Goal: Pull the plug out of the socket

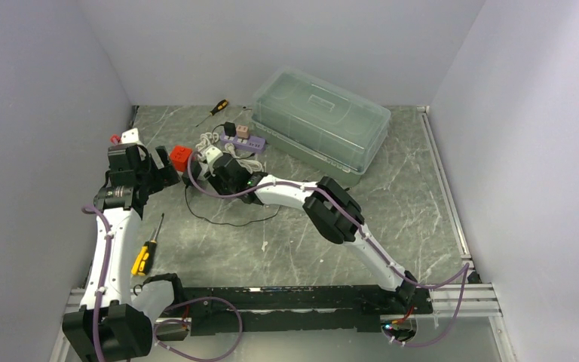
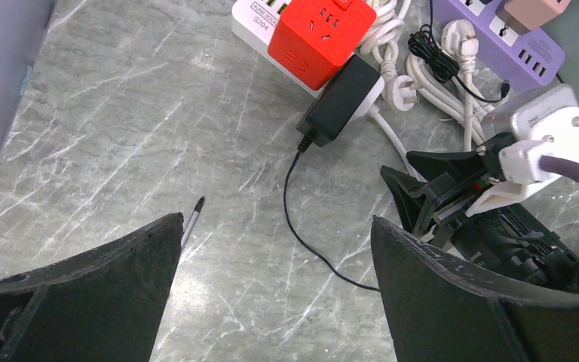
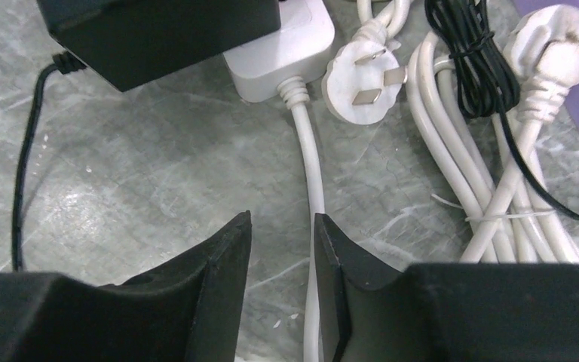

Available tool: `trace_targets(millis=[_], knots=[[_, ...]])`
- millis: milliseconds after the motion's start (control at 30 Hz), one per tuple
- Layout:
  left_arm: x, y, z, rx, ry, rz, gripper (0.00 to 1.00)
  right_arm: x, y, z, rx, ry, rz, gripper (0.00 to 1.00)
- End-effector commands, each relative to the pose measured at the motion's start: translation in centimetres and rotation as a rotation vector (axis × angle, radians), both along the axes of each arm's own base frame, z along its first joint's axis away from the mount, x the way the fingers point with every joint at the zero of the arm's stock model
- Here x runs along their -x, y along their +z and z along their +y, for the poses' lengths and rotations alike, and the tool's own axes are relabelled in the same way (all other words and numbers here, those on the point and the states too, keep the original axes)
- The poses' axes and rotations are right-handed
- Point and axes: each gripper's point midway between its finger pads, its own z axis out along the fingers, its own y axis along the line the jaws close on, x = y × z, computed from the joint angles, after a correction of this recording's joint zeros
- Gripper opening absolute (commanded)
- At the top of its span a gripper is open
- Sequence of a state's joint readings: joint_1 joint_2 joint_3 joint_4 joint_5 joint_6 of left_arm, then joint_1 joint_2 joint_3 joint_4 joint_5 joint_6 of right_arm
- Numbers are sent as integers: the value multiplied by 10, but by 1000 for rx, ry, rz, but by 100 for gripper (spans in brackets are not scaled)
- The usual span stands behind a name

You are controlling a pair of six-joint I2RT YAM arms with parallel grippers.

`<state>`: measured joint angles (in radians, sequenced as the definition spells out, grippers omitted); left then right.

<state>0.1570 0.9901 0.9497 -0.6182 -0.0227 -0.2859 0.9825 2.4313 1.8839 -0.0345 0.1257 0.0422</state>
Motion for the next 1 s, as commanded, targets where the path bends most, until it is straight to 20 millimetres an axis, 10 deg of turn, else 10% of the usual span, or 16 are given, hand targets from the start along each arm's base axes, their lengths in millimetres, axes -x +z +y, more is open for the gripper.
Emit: trace_targets(millis=[0,267,400,967], knots=[[-6,21,-5,15,-19,-59,99,-6,4,5,6,-5,-29,37],[-6,20,-7,21,-28,-56,99,1,-2,-4,10,-8,-22,1],[-7,19,-7,21,-28,-54,99,2,1,-7,-1,-7,-39,0],[-7,17,-10,31,-41,-53,99,10,54,6,-93,60,15,39]])
